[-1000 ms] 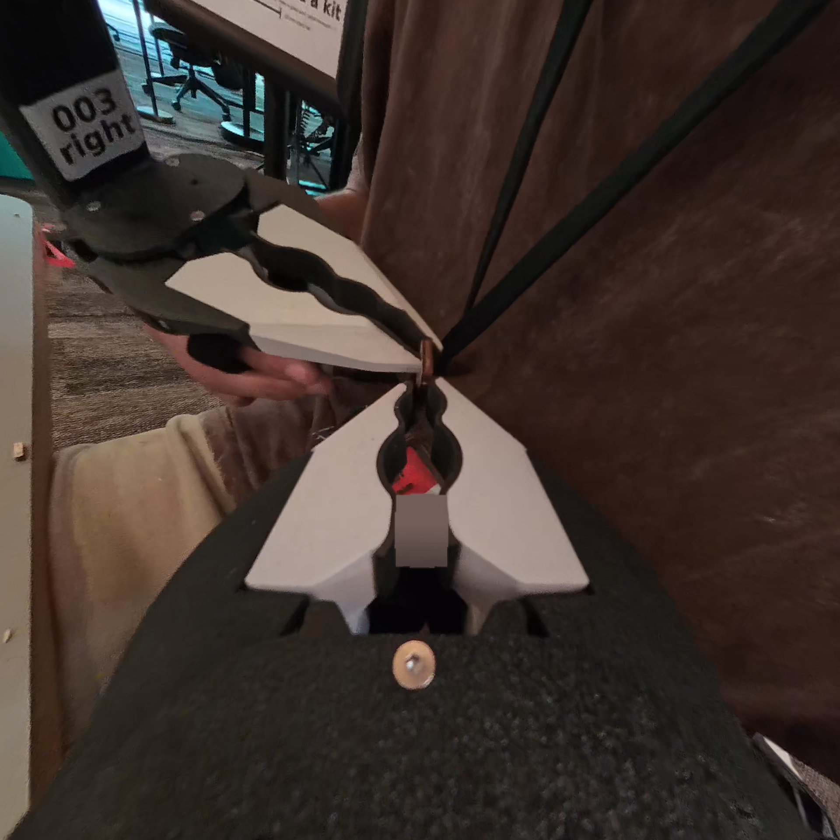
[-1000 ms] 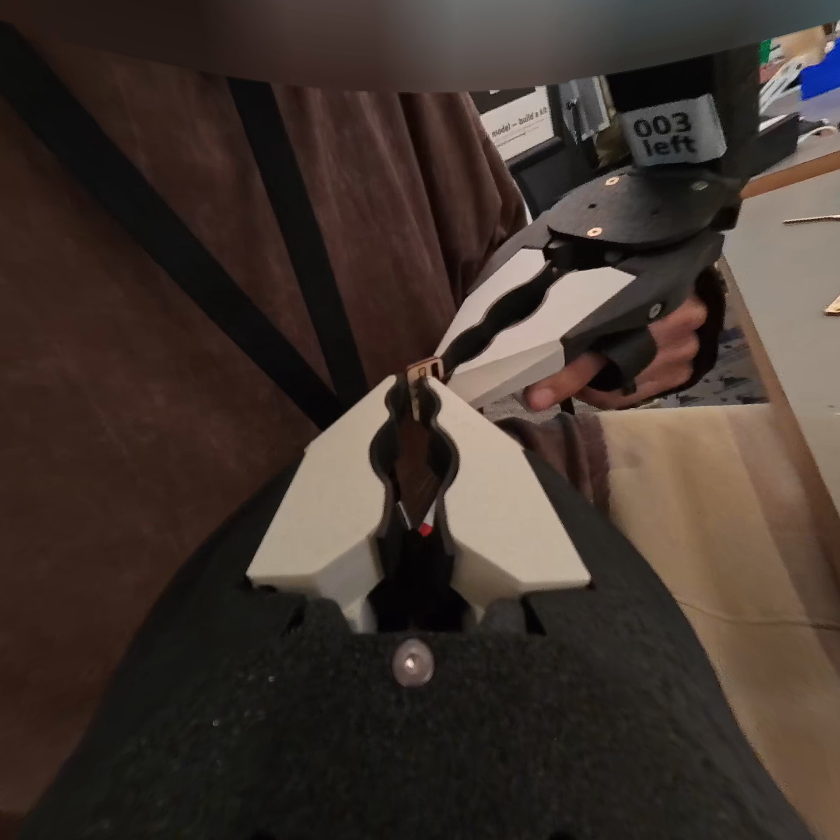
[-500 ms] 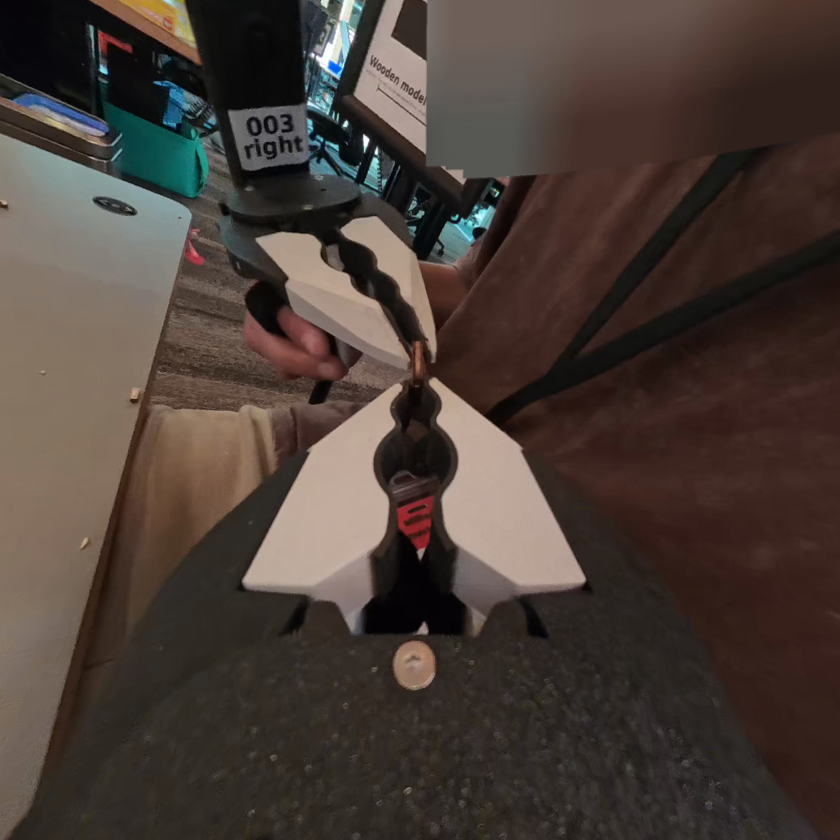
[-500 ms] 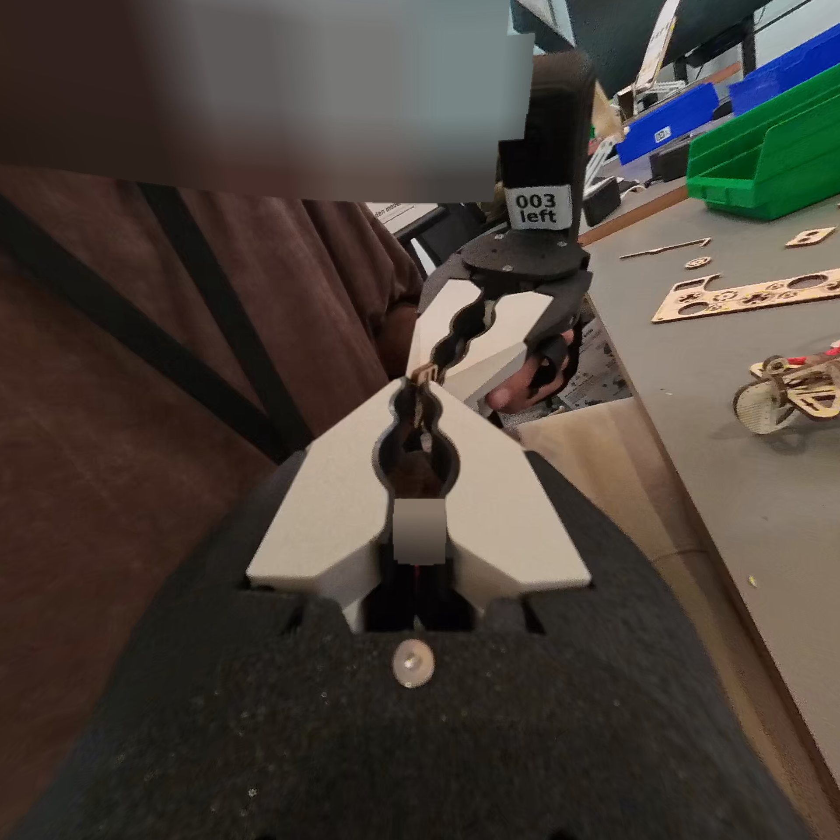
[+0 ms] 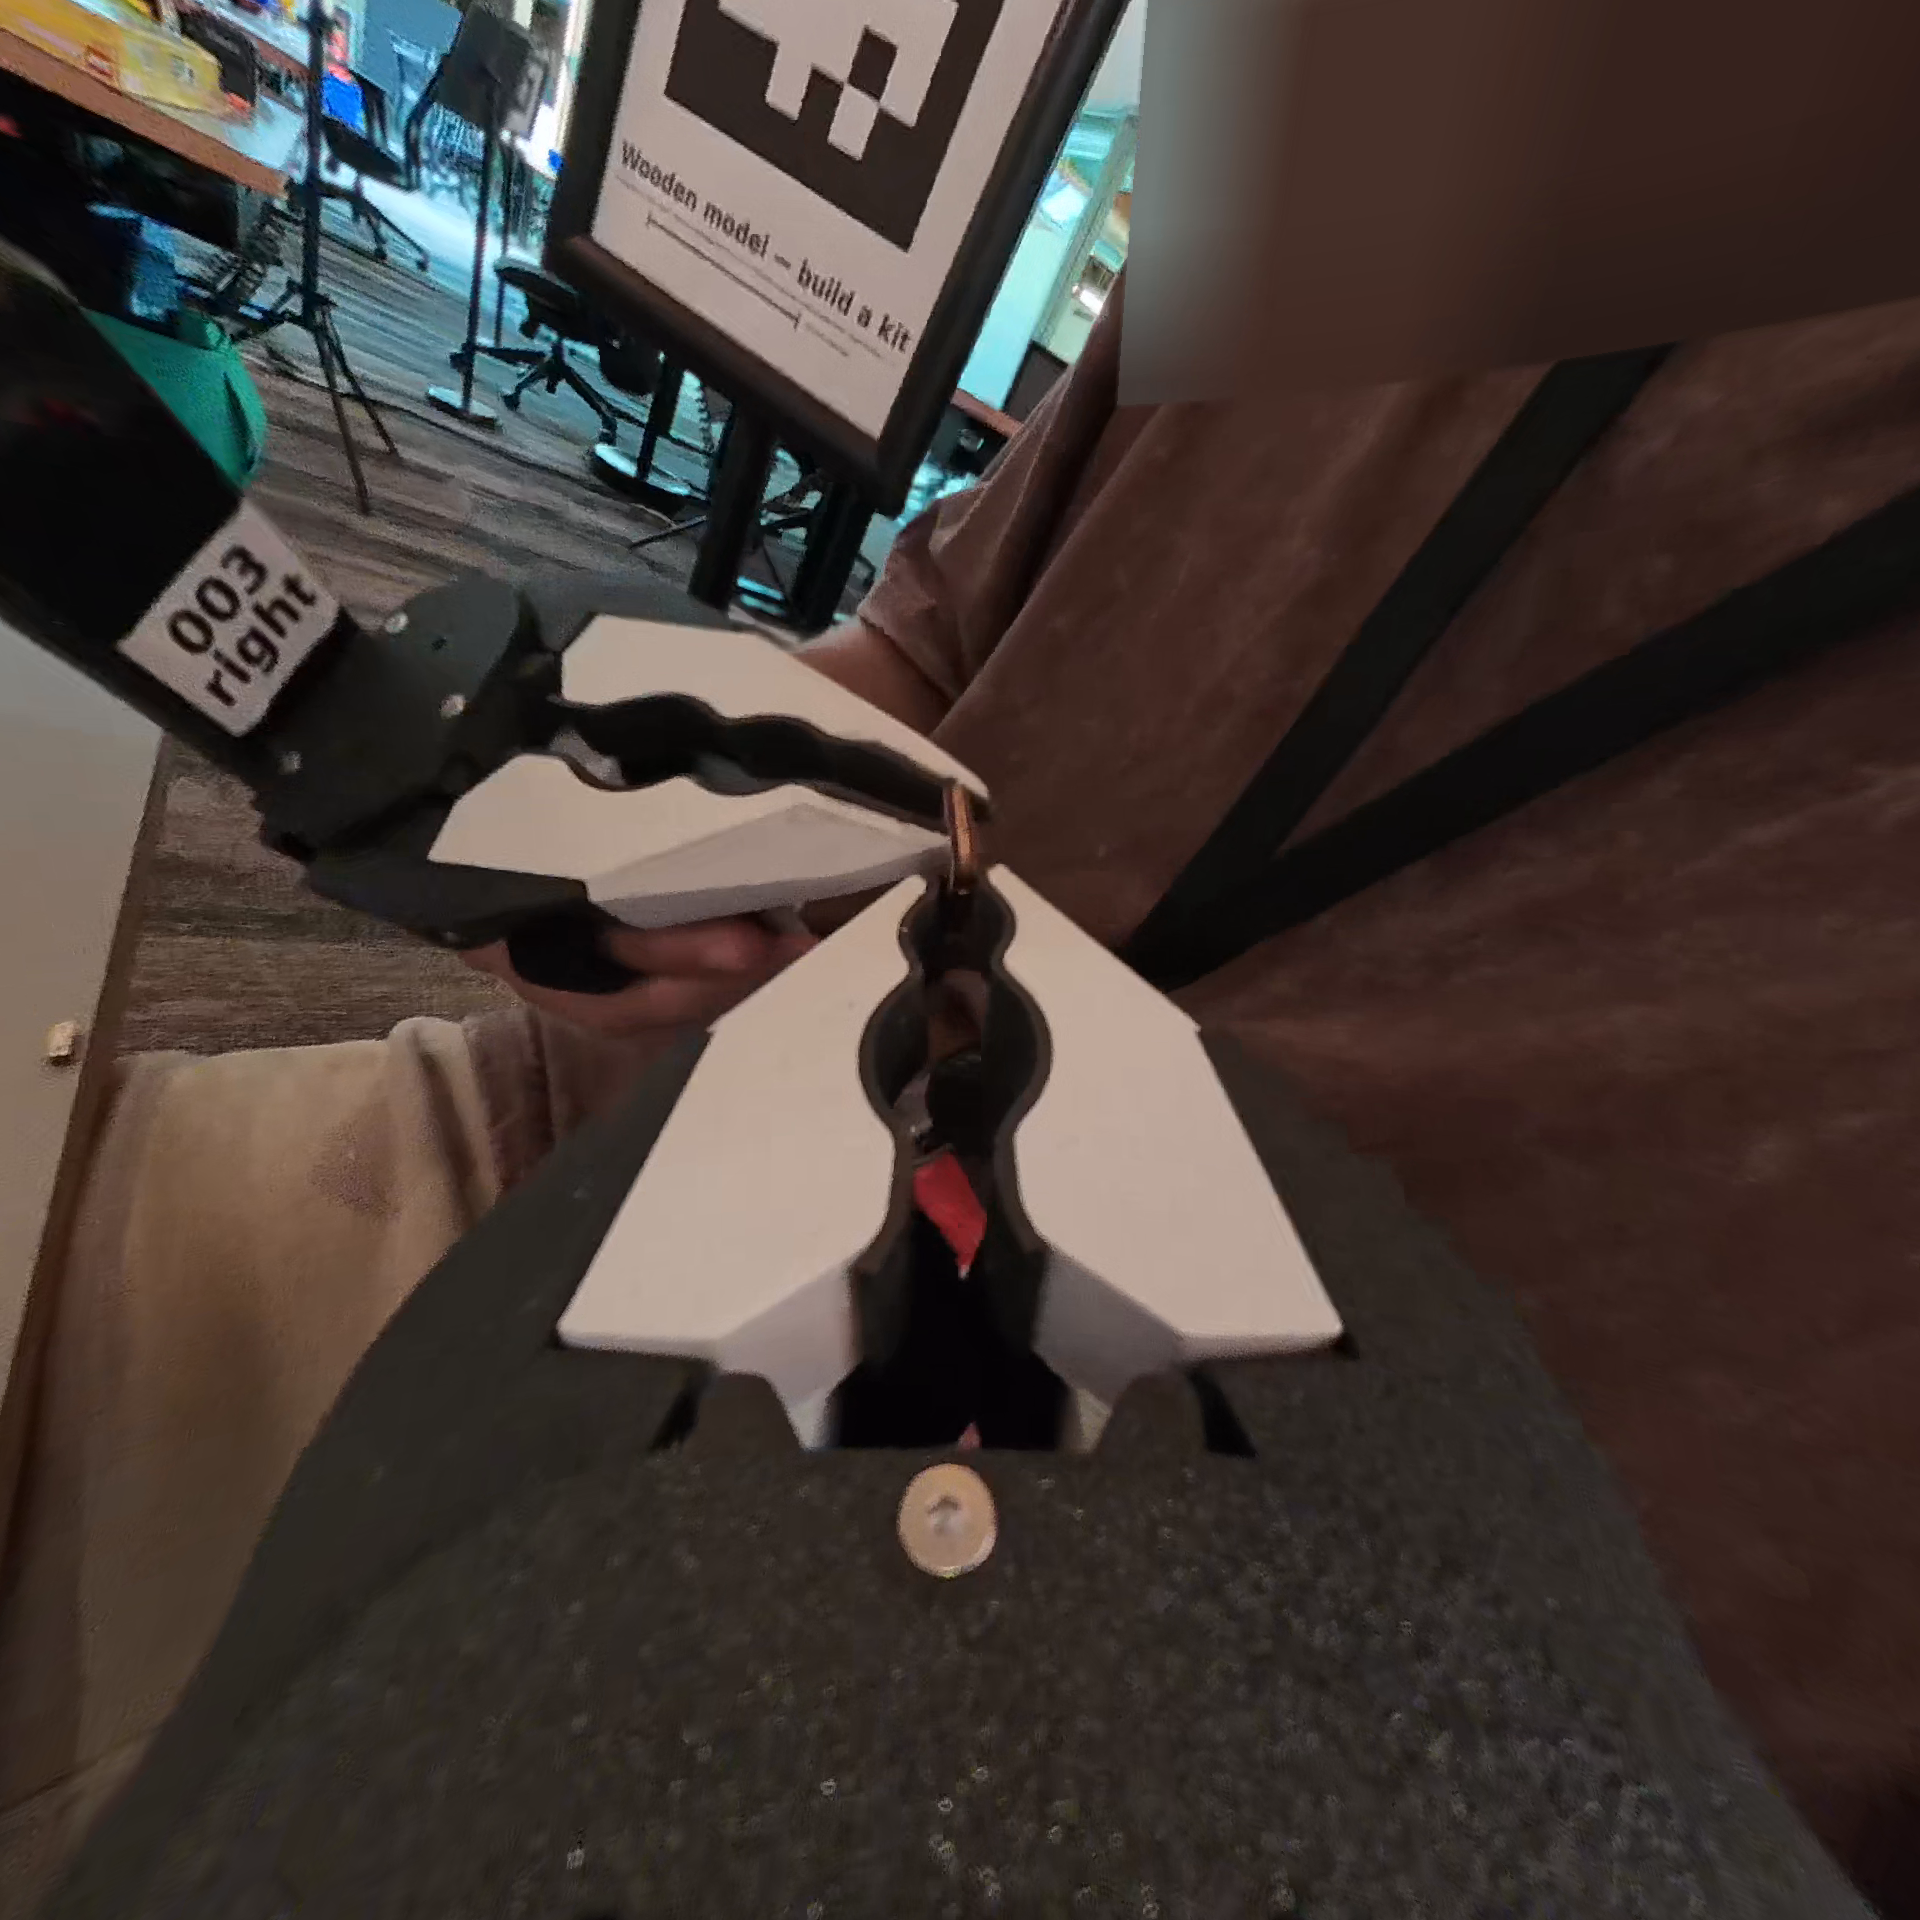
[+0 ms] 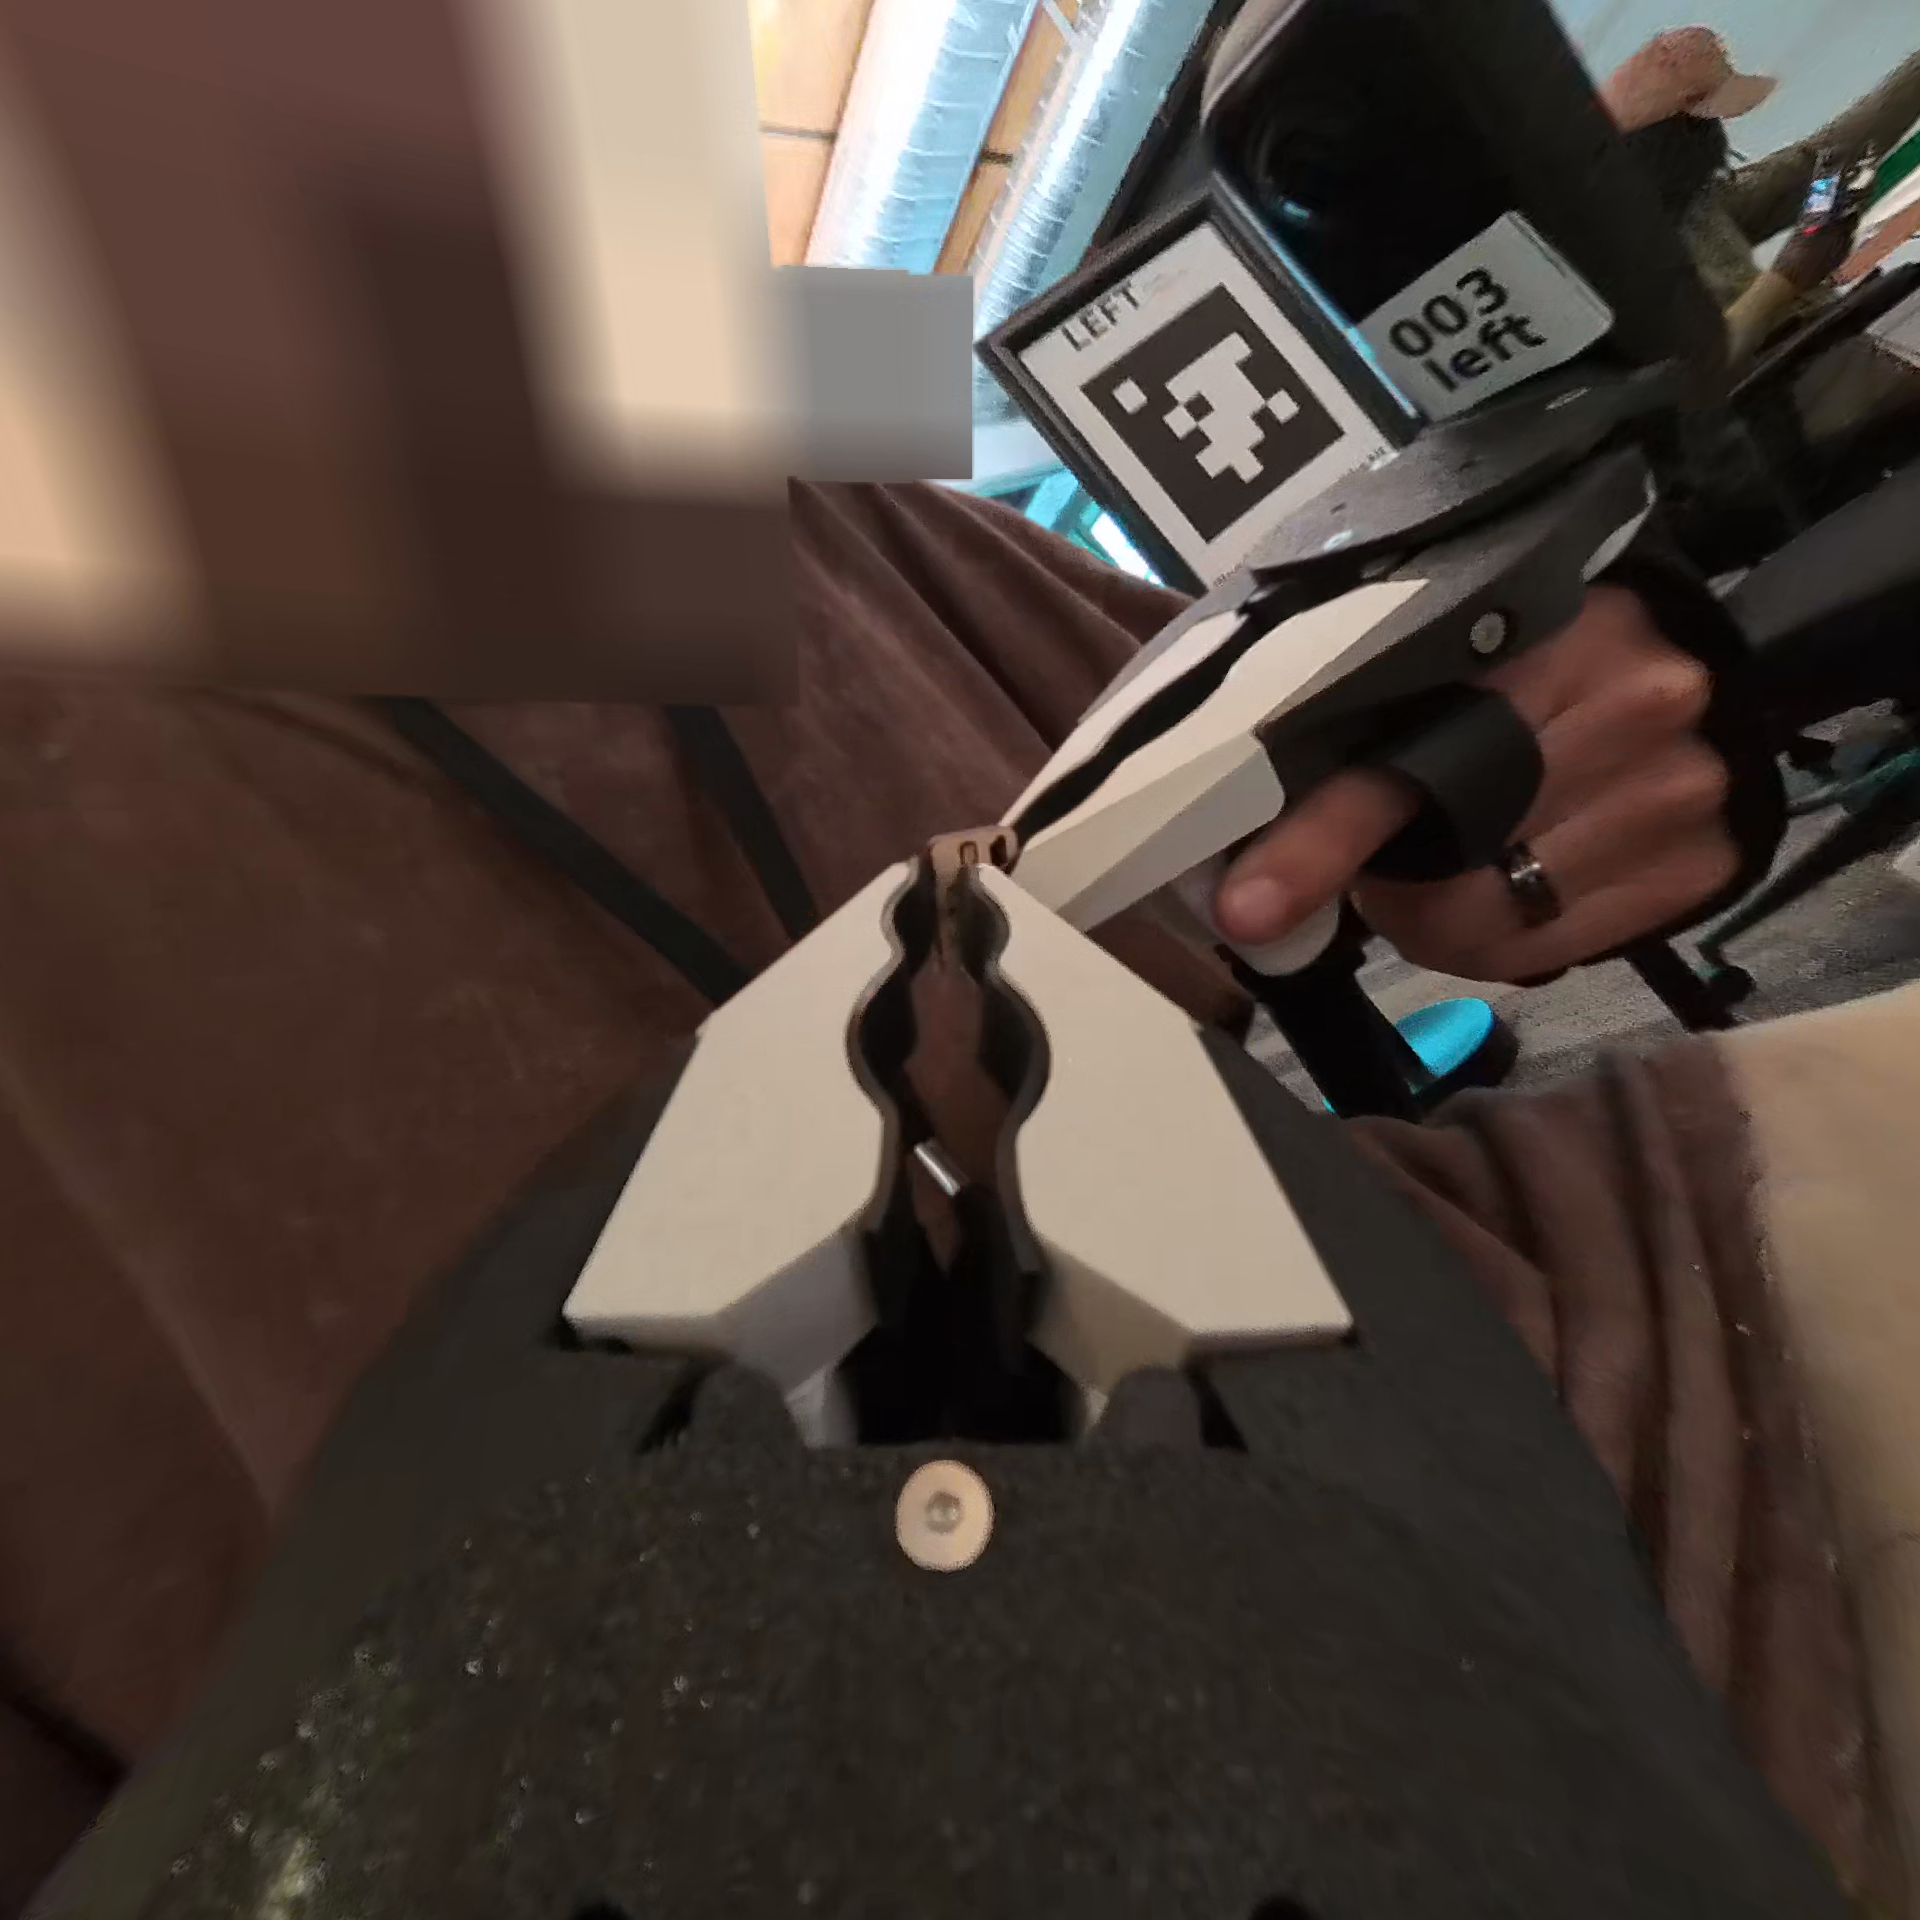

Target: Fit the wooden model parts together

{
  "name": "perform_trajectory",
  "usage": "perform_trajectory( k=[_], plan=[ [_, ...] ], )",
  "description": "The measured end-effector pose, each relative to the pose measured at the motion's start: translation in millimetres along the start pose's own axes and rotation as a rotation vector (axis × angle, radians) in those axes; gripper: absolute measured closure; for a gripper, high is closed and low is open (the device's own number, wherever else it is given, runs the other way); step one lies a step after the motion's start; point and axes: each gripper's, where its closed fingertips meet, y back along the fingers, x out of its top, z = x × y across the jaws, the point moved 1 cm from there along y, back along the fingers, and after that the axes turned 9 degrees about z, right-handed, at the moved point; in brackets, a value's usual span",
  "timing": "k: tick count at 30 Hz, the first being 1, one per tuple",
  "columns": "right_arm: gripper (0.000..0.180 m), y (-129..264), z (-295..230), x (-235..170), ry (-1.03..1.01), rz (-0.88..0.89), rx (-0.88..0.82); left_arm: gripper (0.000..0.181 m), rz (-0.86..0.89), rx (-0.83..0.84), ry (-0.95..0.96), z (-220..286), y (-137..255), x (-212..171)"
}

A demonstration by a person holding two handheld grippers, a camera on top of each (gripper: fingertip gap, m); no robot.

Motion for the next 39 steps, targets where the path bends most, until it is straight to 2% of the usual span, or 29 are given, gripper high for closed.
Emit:
perform_trajectory(
  k=[2,5,7,11,15,20,22,25,27,29,35,39],
  plan=[
    [0.176,2,4,7,0.034,0.018,-0.039,0.181,0.018,0.049,0.001,-4,4,2],
    [0.176,11,12,27,0.196,0.062,-0.192,0.180,0.079,0.170,0.040,-22,11,12],
    [0.177,14,14,35,0.256,0.079,-0.272,0.180,0.144,0.191,0.111,-29,14,19],
    [0.177,24,20,42,0.182,0.137,-0.359,0.180,0.201,0.232,0.194,-41,15,21],
    [0.177,19,14,46,-0.127,0.267,-0.183,0.180,0.261,0.175,0.201,-36,12,31],
    [0.176,6,4,53,-0.304,0.384,0.022,0.179,0.373,0.049,0.238,-22,10,47],
    [0.176,7,5,56,-0.317,0.410,0.033,0.179,0.389,0.046,0.254,-23,10,50],
    [0.177,21,21,59,-0.102,0.354,-0.221,0.180,0.317,0.221,0.203,-44,19,40],
    [0.177,30,28,55,0.107,0.221,-0.428,0.180,0.247,0.304,0.173,-53,22,30],
    [0.178,36,32,51,0.275,0.122,-0.563,0.180,0.186,0.354,0.150,-59,23,22],
    [0.177,46,44,50,0.400,0.045,-0.731,0.179,0.129,0.439,0.149,-74,28,12],
    [0.173,44,48,48,0.341,0.069,-0.704,0.179,0.113,0.462,0.137,-76,28,10]
  ],
)
